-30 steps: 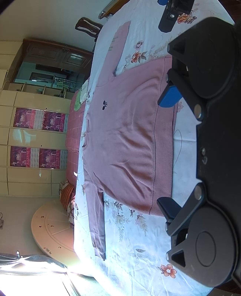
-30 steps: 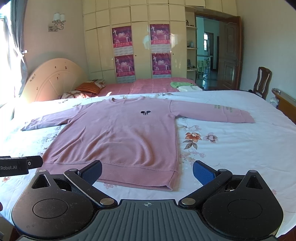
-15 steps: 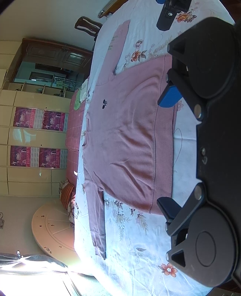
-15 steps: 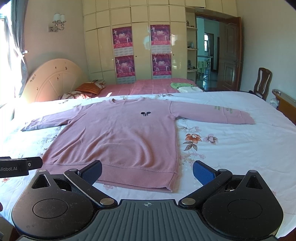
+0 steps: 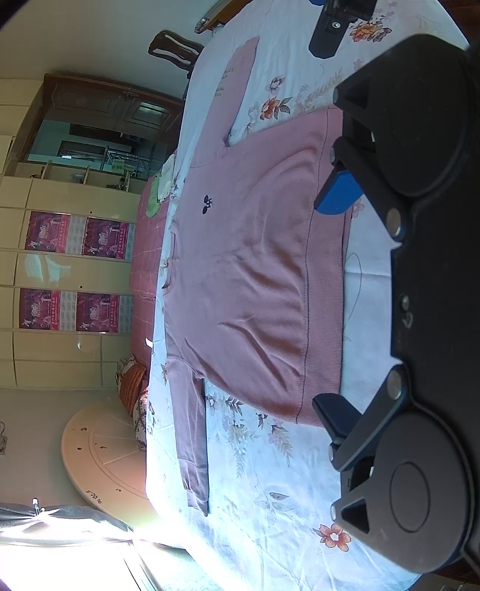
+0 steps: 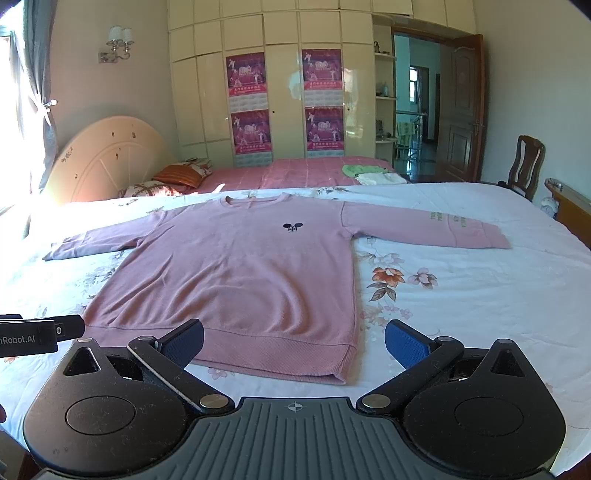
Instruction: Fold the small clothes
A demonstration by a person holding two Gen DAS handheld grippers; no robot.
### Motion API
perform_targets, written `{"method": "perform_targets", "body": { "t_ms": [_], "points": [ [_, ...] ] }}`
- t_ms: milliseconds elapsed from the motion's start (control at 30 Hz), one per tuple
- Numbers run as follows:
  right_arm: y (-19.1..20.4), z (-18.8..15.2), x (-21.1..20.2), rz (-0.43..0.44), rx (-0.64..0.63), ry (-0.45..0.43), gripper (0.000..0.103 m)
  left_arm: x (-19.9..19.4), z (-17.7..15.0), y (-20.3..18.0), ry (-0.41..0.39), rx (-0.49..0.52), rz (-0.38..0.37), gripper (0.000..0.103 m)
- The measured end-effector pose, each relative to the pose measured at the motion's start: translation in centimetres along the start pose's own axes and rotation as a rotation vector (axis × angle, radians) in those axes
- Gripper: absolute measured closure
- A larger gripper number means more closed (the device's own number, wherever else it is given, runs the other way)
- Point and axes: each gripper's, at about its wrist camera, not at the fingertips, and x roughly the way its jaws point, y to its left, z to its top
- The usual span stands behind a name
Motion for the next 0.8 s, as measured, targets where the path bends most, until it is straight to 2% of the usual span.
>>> {"method": "perform_targets", "body": {
  "t_ms": [800],
  "points": [
    [-0.79, -0.19, 0.43, -0.01, 0.017, 0.006, 0.0, 0.41, -0.19, -0.52, 0.008, 0.003, 0.001, 0.0]
  ]
}}
